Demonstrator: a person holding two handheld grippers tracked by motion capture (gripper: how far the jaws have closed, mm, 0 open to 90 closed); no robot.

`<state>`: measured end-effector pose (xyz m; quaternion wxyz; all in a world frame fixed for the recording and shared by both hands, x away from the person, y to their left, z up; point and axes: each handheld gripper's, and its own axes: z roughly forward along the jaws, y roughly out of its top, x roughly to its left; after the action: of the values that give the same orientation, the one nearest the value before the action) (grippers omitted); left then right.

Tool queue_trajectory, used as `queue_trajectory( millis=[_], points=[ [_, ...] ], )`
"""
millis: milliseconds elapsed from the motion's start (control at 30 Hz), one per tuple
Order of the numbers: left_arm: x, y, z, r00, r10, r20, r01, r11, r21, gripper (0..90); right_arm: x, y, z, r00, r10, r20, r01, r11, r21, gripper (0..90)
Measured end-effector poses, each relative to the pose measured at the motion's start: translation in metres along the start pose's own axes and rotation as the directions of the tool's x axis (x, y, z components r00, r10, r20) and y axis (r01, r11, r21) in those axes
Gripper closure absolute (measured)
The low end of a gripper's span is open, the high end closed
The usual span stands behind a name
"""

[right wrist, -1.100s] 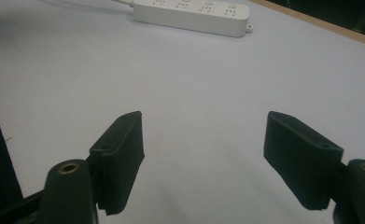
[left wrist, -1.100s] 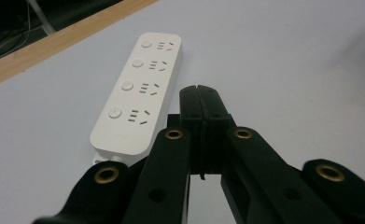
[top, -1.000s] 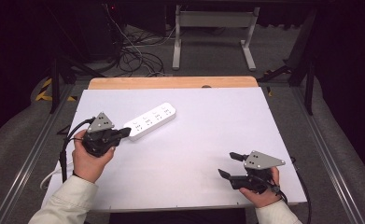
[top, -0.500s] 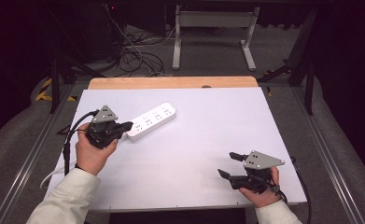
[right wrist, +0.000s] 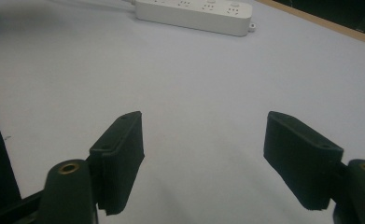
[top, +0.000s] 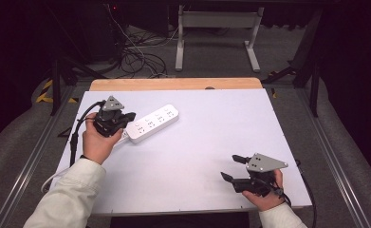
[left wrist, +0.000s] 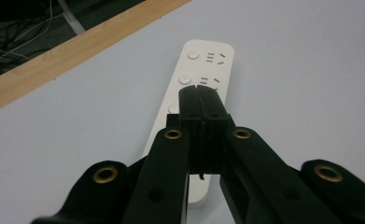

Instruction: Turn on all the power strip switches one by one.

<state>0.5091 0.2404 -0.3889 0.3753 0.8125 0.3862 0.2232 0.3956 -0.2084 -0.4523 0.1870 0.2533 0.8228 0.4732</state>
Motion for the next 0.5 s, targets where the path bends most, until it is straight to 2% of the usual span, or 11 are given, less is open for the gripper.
queue_trajectory(
  millis=[67, 100, 133, 167, 200, 233, 367, 500],
  points=[
    [0.003, 0.001, 0.006, 1.0, -0.002, -0.004, 0.002, 0.9999, 0.011, 89.9, 0.0, 0.0, 0.001, 1.0, -0.003, -0.005, 0.003, 1.0, 0.001, 29.6],
    [0.004, 0.001, 0.011, 0.9994, -0.002, -0.034, 0.002, 0.9998, 0.019, 89.9, 0.0, 0.0, 0.001, 1.0, -0.004, -0.007, 0.004, 1.0, 0.002, 29.6],
    [0.006, 0.002, 0.014, 0.9992, -0.014, -0.036, 0.015, 0.9997, 0.021, 89.9, 0.0, 0.001, 0.001, 1.0, -0.004, -0.009, 0.004, 1.0, 0.002, 29.6],
    [0.006, 0.002, 0.014, 0.9992, -0.014, -0.036, 0.015, 0.9997, 0.021, 89.9, 0.0, 0.001, 0.002, 0.9999, -0.003, -0.011, 0.003, 1.0, 0.0, 29.6],
    [0.01, 0.002, 0.019, 0.999, -0.041, -0.02, 0.042, 0.9985, 0.036, 89.9, 0.0, 0.001, 0.002, 0.9999, -0.005, -0.011, 0.005, 1.0, 0.001, 29.6],
    [0.01, 0.002, 0.019, 0.999, -0.041, -0.02, 0.042, 0.9985, 0.036, 89.9, 0.0, 0.001, 0.002, 0.9999, -0.008, -0.012, 0.008, 1.0, 0.0, 29.6],
    [0.017, 0.001, 0.029, 0.9954, -0.096, 0.001, 0.096, 0.9935, 0.061, 89.9, 0.0, 0.002, 0.002, 0.9998, -0.011, -0.014, 0.011, 1.0, 0.0, 29.5],
    [0.021, 0.0, 0.036, 0.9929, -0.118, -0.017, 0.119, 0.9903, 0.072, 89.9, 0.0, 0.002, 0.003, 0.9997, -0.014, -0.018, 0.014, 1.0, -0.001, 29.5]
  ],
)
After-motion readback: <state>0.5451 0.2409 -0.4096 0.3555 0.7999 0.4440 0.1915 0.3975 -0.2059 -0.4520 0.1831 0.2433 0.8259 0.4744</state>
